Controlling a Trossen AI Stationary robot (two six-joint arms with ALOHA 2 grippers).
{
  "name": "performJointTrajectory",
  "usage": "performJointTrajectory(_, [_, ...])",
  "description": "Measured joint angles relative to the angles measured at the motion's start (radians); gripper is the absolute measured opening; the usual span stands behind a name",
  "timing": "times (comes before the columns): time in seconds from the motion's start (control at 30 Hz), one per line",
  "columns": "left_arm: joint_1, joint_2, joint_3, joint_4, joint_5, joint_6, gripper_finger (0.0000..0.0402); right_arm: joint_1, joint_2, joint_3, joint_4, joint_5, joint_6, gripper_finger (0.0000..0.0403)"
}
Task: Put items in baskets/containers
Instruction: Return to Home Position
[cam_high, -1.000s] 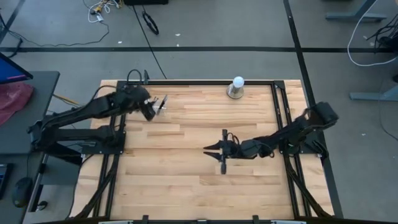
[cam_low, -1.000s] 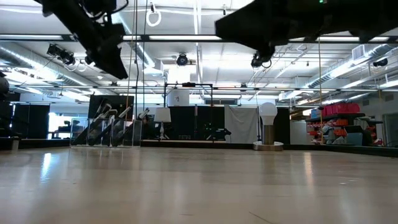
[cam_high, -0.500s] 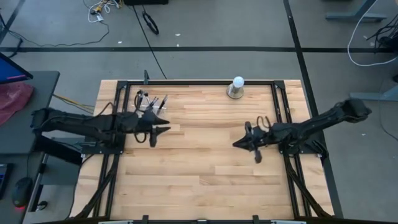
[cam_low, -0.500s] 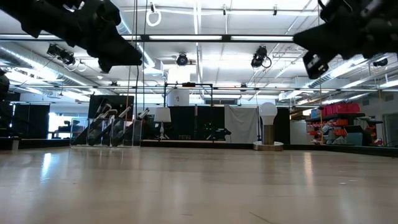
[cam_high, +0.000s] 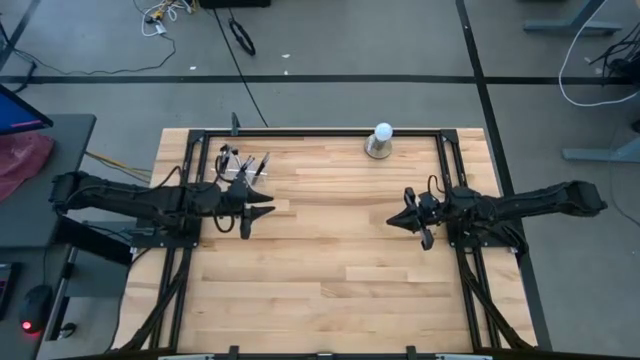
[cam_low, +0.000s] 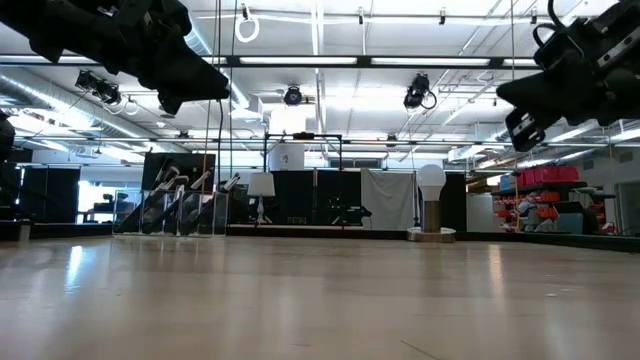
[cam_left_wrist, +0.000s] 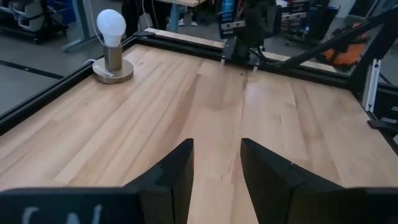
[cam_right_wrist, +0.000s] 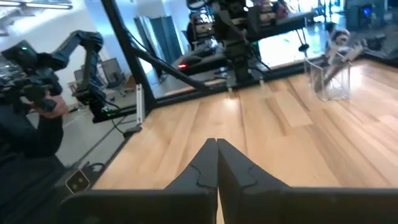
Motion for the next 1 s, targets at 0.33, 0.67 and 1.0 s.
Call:
performJointTrajectory(0.33, [0.000, 0.000, 0.000, 0.000, -0.003, -0.001, 0.0138, 0.032, -0.058, 0.001, -0.193, 0.123, 0.055, 0.0000])
performJointTrajectory(0.67, [0.000, 0.000, 0.000, -0.001, -0.003, -0.001, 0.0138, 0.075, -0.215, 0.001, -0.331, 0.133, 0.033, 0.0000])
performJointTrajectory(1.0, [0.001, 0.000, 0.000, -0.001, -0.013, -0.001, 0.0138, 0.074, -0.475, 0.002, -0.532, 0.175, 0.001, 0.0000])
